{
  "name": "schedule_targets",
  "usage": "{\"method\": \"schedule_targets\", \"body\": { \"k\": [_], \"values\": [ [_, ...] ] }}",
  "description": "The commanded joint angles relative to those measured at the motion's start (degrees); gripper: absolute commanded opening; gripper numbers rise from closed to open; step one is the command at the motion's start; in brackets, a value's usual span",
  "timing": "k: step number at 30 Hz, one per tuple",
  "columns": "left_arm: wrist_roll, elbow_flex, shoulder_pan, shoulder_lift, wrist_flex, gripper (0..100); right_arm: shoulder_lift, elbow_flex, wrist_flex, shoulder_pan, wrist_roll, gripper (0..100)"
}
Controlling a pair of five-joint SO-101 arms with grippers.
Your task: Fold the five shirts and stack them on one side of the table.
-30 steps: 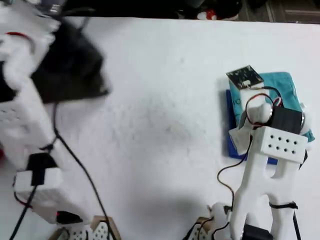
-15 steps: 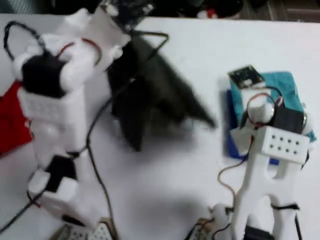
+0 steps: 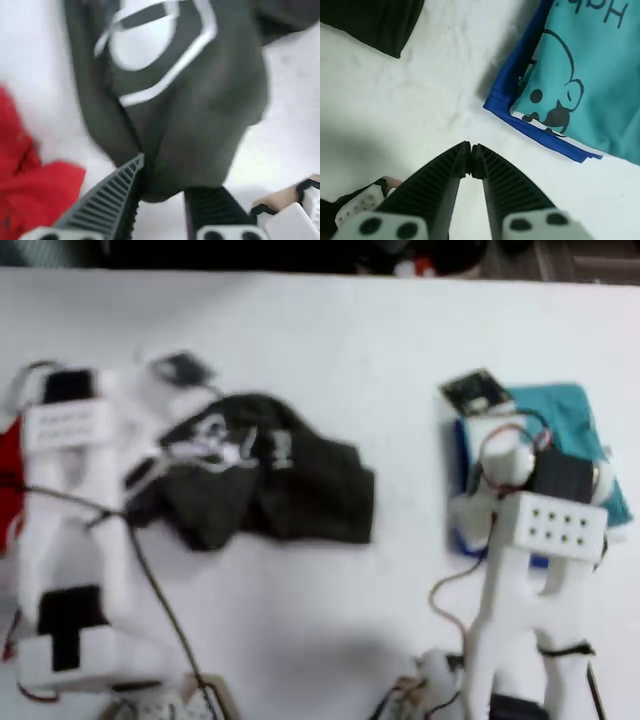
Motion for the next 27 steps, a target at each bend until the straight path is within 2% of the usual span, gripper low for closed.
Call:
{"method": "schedule_targets", "body": {
  "k": [1,6,10,13,16,19,23,27],
  "values": [
    [-0.4,-4.0,-8.6,-2.9,-0.4,19,-0.7,-0.2,0.2,-6.6,-0.4,1.8],
    [-0.4,-13.6,-14.3,-3.0,3.7,19,3.5,0.4,0.2,-16.7,-0.4,1.8],
    [-0.3,-20.2,-18.6,-3.0,4.8,19,12.8,-1.2,0.1,-20.4,-0.5,1.8],
    [-0.5,-20.5,-20.3,-3.1,5.4,19,18.8,-4.7,0.1,-22.6,-0.6,1.8],
    [-0.6,-17.0,-19.4,-4.0,5.4,19,23.2,-8.9,0.1,-24.1,-0.6,3.5],
    [-0.7,-10.5,-15.0,-7.7,5.3,19,26.6,-11.1,0.1,-25.5,-1.5,12.7],
    [-0.3,-3.5,-9.9,-14.7,5.1,19,32.5,-11.6,-0.7,-29.8,-6.9,27.7],
    [2.5,1.4,-8.6,-20.0,3.3,19,39.4,-11.6,-4.7,-34.1,-6.9,32.7]
  ]
}}
